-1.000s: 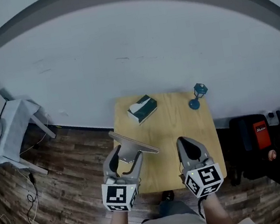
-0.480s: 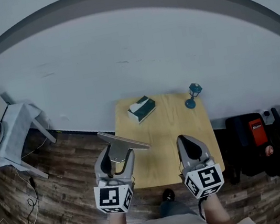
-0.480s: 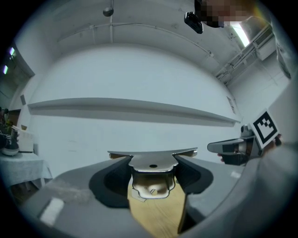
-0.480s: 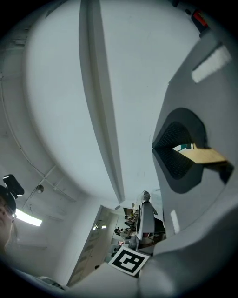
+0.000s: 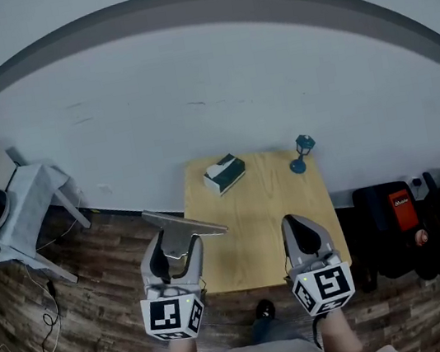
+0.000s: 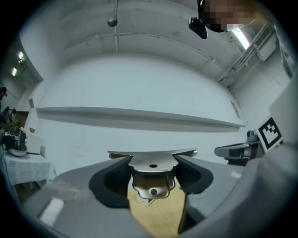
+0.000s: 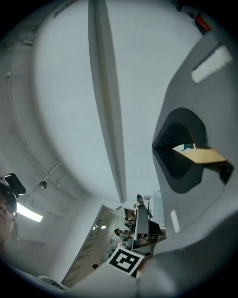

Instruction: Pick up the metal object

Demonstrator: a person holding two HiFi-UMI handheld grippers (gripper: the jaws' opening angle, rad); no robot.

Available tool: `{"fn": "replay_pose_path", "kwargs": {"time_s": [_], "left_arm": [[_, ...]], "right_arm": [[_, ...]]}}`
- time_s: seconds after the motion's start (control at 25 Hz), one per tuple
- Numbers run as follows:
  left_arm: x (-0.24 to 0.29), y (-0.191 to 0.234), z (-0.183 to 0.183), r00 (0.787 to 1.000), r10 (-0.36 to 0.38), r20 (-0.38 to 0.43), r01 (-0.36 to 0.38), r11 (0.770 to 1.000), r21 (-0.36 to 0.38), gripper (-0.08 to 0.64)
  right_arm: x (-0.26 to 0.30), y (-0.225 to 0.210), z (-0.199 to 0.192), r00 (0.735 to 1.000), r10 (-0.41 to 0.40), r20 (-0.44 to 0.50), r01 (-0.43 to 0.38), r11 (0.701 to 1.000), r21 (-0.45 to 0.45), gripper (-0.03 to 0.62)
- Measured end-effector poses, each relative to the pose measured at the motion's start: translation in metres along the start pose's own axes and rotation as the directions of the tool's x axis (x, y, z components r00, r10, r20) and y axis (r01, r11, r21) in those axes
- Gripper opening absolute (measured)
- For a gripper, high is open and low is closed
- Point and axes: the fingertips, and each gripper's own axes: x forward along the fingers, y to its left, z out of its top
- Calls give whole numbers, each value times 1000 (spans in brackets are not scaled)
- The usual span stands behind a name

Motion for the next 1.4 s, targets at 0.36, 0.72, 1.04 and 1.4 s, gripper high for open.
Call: {"fn": "replay_pose_path", "kwargs": {"time_s": [0.36,0.72,1.04,1.4], "left_arm": [[-27,12,24,997,51,53,-51,999,-5,299],[-54,25,37,991,100,93,-100,995,-6,299],[-76,38,43,986,134,102,-134,991,-7,299],[-91,44,46,982,147,116,-147,989,-11,299]], "right_arm": [[-19,14,13,1000,-8,28,8,1000,-9,2],[-38,28,17,999,-19,32,20,1000,-22,2],[-49,39,21,998,-36,46,37,999,-24,2],[-59,46,23,996,-67,54,69,997,-40,2]]}}
